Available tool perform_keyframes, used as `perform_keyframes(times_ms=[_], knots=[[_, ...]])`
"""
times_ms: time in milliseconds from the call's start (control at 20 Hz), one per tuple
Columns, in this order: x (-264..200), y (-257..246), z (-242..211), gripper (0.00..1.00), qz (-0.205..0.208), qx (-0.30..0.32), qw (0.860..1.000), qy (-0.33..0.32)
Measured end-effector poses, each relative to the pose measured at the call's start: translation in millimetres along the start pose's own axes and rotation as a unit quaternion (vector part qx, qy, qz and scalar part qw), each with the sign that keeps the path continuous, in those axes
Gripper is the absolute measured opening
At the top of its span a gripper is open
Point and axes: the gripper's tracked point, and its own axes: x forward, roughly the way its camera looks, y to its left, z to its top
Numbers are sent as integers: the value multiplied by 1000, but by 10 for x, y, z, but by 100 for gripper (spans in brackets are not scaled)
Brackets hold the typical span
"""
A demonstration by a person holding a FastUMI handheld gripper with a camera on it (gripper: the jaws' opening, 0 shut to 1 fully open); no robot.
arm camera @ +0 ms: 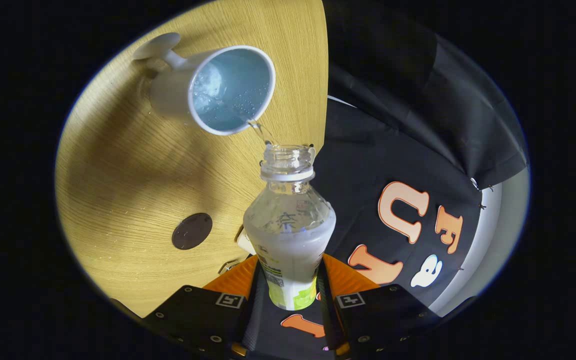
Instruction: Take the bottle from table, then pour the juice into the cup, finally place the bottle on the coaster
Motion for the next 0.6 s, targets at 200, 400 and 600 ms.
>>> perform_keyframes(times_ms=[200,400,600], knots=[[-17,-2,30,52,3,-9,1000,-5],[-2,-14,19,52,6,-19,1000,-7],[0,-19,5,52,6,-24,1000,-9]])
